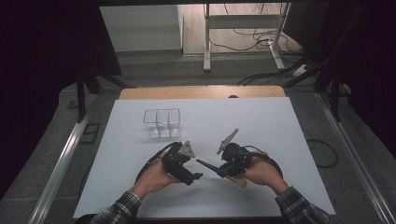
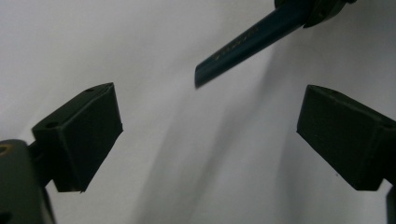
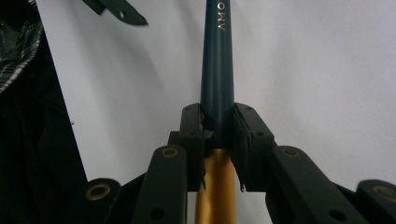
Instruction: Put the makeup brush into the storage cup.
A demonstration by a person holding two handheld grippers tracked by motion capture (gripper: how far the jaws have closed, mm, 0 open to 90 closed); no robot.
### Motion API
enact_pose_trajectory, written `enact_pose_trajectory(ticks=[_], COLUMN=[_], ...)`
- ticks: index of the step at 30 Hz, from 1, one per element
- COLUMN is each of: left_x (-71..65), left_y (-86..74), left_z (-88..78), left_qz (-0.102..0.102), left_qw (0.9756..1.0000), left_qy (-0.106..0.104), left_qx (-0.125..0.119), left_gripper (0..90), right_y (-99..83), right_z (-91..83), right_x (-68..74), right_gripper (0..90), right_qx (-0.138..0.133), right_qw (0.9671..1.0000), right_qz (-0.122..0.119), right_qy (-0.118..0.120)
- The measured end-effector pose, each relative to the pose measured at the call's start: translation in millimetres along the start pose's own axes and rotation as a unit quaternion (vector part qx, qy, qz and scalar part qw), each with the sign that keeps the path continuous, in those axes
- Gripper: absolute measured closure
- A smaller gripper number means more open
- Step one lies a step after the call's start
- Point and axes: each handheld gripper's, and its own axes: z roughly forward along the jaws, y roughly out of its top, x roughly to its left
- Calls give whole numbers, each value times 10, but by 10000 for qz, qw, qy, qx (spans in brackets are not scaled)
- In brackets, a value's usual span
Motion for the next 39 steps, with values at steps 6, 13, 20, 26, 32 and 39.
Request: enact_pose_trajectory(ticks=[6, 13, 20, 26, 32, 39], left_x=[-42, -102, -163, -200, -236, -256], left_y=[46, 84, 112, 119, 123, 111], left_z=[39, 83, 136, 162, 182, 191], left_qz=[153, 360, 656, 830, 981, 1163], left_qw=[9999, 9993, 9978, 9964, 9950, 9928], left_qy=[-11, -7, 0, 93, 124, -14], left_qx=[-32, -33, 73, 128, 159, 272], left_gripper=[136, 209, 299, 369, 409, 552], right_y=[32, 53, 67, 70, 79, 87], right_z=[25, 56, 64, 73, 81, 101], right_x=[17, 35, 48, 55, 68, 77], right_gripper=[740, 740, 740, 739, 739, 736], right_qx=[51, 125, 142, 173, 186, 189], right_qw=[9999, 9998, 9997, 9995, 9993, 9992], right_qz=[-62, -71, -92, -107, -115, -169], right_qy=[64, 143, 196, 239, 288, 313])
